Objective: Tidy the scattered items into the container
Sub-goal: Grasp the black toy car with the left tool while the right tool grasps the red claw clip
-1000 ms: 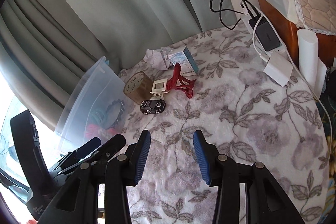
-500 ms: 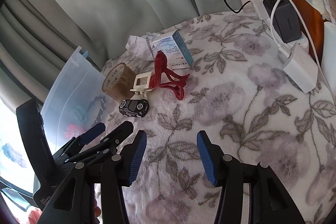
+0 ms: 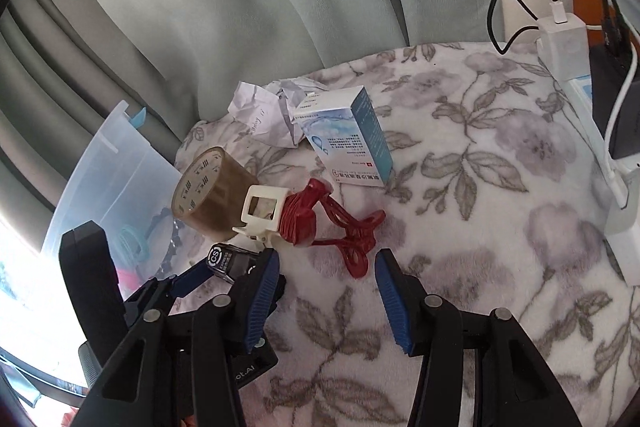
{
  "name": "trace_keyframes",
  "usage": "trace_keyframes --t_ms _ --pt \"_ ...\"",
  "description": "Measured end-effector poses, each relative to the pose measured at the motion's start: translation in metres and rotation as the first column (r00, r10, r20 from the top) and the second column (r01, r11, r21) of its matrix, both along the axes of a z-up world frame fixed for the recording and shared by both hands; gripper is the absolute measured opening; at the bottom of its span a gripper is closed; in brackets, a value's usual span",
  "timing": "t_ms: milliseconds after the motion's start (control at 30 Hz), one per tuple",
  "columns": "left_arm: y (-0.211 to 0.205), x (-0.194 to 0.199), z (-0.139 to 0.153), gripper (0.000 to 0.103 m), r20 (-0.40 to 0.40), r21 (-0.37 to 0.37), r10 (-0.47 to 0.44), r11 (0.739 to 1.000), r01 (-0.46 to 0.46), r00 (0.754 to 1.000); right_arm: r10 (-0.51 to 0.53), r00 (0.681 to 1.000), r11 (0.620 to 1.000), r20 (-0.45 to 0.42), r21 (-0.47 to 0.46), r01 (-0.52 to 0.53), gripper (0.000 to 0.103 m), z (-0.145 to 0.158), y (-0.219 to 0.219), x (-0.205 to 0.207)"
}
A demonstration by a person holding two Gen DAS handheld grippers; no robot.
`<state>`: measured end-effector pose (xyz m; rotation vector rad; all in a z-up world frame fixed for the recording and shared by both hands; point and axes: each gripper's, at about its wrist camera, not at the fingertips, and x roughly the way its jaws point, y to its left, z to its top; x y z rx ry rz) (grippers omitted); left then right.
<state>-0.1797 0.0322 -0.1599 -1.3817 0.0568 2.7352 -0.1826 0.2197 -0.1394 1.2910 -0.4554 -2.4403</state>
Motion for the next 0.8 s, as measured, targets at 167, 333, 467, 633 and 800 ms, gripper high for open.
trace_keyframes --t_ms 167,333,467,633,800 --pt "-0.001 -0.007 -0.001 0.082 -0.001 0.006 0.007 1.000 -0.006 1.000 -0.004 1.000 1.000 -0.006 0.005 0.004 0.055 -0.005 -0.005 -0.012" --pt "-0.005 -0.010 0.000 0.083 0.001 0.026 0.012 1.000 -0.012 1.000 -0.013 1.000 1.000 -0.011 0.009 0.014 0.055 -0.009 -0.007 -0.023" --pt "-0.006 -0.010 0.002 0.083 0.000 0.027 0.012 1.000 -0.012 1.000 -0.003 1.000 1.000 -0.005 -0.005 0.003 0.056 -0.012 -0.005 -0.027" --pt "-0.008 -0.010 0.005 0.083 -0.003 0.030 0.012 0.999 -0.012 1.000 -0.020 0.999 0.996 0.051 -0.084 0.024 0.059 -0.020 -0.002 -0.031" --pt "-0.010 -0.010 0.008 0.083 -0.006 0.036 0.013 0.999 -0.012 1.000 -0.051 0.996 0.984 0.073 -0.169 0.063 0.062 -0.025 0.001 -0.035"
